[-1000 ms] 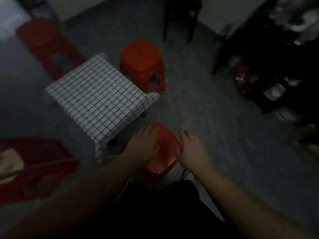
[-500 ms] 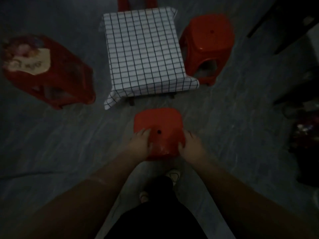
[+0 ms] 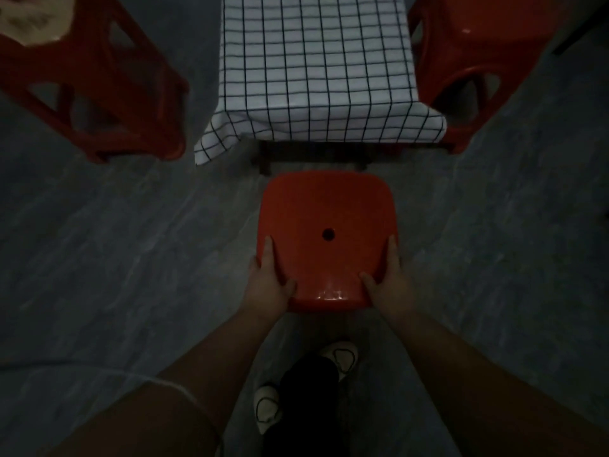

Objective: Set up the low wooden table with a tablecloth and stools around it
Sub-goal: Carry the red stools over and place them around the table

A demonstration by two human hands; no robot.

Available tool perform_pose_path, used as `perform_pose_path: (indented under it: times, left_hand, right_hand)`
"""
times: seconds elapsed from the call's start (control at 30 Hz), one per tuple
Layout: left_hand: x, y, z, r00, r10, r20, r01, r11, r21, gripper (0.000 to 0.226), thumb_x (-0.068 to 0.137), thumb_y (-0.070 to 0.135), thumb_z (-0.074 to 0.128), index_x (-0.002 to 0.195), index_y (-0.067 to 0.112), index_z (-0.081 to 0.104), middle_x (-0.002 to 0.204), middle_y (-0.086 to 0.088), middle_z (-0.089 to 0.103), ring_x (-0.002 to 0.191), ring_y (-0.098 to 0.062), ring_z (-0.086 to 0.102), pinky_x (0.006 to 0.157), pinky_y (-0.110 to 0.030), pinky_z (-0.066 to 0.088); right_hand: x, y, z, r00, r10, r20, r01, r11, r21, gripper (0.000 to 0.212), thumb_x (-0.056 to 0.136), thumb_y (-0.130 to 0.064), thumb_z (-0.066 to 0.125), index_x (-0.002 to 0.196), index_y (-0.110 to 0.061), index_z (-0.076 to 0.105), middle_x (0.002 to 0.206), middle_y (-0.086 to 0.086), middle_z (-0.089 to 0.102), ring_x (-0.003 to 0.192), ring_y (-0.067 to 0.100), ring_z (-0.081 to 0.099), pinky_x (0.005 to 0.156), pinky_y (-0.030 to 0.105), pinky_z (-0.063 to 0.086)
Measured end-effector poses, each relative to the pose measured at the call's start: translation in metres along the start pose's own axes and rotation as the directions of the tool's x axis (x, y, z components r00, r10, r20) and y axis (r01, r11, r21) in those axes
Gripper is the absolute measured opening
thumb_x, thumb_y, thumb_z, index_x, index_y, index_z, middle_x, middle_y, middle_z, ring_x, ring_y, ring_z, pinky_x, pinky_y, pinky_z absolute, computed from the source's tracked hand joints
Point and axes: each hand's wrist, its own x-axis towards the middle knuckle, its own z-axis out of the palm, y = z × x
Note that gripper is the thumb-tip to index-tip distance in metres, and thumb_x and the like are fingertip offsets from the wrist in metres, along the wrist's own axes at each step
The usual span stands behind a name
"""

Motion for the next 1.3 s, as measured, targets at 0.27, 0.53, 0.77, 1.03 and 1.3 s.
perform_pose_path:
  times: [0.27,0.53,0.77,1.03,1.3]
  left_hand:
    - [-0.050,-0.021,0.015,0.999,-0.023,0.046,0.023,1.000,0.008,0.107,0.089,0.020,0.071,0.156,0.032,-0.011,0.154,-0.016,0.024,0.130,-0.029,0.047,0.102,-0.035,0.039]
    - [-0.110,-0.056,0.035,0.996,-0.036,0.076,0.032,0.998,0.050,0.113,0.087,0.024,0.072,0.152,0.040,-0.020,0.153,-0.014,0.022,0.131,-0.029,0.046,0.105,-0.039,0.040]
    - [-0.147,-0.066,0.040,0.995,-0.091,0.040,0.090,0.995,0.045,0.109,0.087,0.022,0.071,0.154,0.038,-0.014,0.154,-0.014,0.022,0.132,-0.029,0.044,0.109,-0.043,0.041]
    - [-0.168,-0.032,0.008,0.986,-0.116,0.116,0.088,0.969,0.230,0.088,0.089,0.023,0.061,0.158,0.023,0.007,0.156,-0.015,0.020,0.127,-0.034,0.047,0.104,-0.047,0.045]
    - [-0.243,0.087,-0.113,0.988,0.135,0.079,-0.156,0.879,0.451,0.071,0.092,0.031,0.052,0.154,0.013,0.023,0.153,-0.014,0.035,0.133,-0.031,0.041,0.109,-0.043,0.038]
  right_hand:
    - [-0.053,0.017,0.000,0.999,0.014,0.037,-0.013,0.999,-0.037,0.103,0.090,-0.020,0.070,0.158,-0.030,-0.007,0.158,0.012,0.027,0.132,0.029,0.047,0.102,0.032,0.037]
    - [-0.116,0.044,0.006,0.998,0.058,0.025,-0.057,0.998,-0.041,0.099,0.089,-0.016,0.071,0.159,-0.025,0.001,0.156,0.015,0.026,0.137,0.031,0.040,0.109,0.037,0.035]
    - [-0.151,0.056,0.009,0.995,0.072,0.072,-0.067,0.995,-0.071,0.100,0.090,-0.014,0.070,0.158,-0.028,-0.002,0.158,0.012,0.024,0.136,0.029,0.041,0.105,0.031,0.034]
    - [-0.166,0.014,-0.020,0.992,0.060,0.107,-0.042,0.987,-0.155,0.080,0.090,-0.007,0.065,0.157,-0.013,0.021,0.155,0.018,0.029,0.133,0.033,0.044,0.108,0.034,0.036]
    - [-0.265,-0.099,-0.133,0.974,-0.223,0.038,0.225,0.931,-0.289,0.058,0.086,-0.008,0.063,0.142,-0.003,0.048,0.129,0.019,0.057,0.115,0.033,0.054,0.099,0.031,0.037]
